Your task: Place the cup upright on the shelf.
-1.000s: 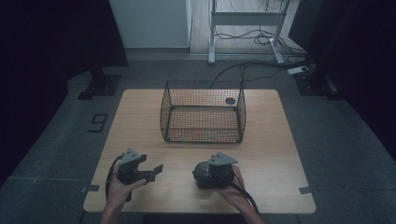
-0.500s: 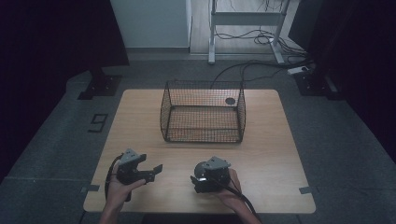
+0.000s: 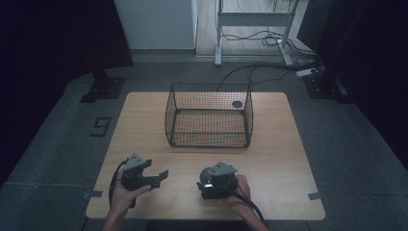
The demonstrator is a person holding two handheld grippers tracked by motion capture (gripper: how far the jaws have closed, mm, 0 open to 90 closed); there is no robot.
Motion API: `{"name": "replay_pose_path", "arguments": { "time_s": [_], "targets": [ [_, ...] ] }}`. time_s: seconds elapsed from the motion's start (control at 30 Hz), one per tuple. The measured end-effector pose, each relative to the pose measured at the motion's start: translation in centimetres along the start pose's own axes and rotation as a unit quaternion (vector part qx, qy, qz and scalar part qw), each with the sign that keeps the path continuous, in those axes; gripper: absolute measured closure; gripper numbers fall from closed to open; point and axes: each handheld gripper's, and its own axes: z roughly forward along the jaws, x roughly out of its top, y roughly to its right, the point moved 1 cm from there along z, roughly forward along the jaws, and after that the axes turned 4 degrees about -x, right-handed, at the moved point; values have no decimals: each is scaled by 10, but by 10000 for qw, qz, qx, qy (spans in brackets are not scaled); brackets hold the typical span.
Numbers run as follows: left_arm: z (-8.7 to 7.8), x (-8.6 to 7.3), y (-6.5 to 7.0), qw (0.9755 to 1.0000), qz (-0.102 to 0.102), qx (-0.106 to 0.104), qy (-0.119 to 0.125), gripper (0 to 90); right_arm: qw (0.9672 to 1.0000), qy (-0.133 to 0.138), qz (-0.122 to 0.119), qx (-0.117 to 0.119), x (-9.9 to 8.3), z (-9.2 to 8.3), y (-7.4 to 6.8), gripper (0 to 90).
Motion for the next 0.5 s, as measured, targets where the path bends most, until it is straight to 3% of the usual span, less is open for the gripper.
{"name": "replay_pose_path", "arguments": {
  "time_s": [0.2,0.5],
  "targets": [
    [-2,0,-2,10000,-21,19,29,159,9996,133,81,232,10,-10,5,131],
    [-5,0,-4,10000,-47,13,70,160,9987,386,137,312,28,-25,14,131]
  ]
}}
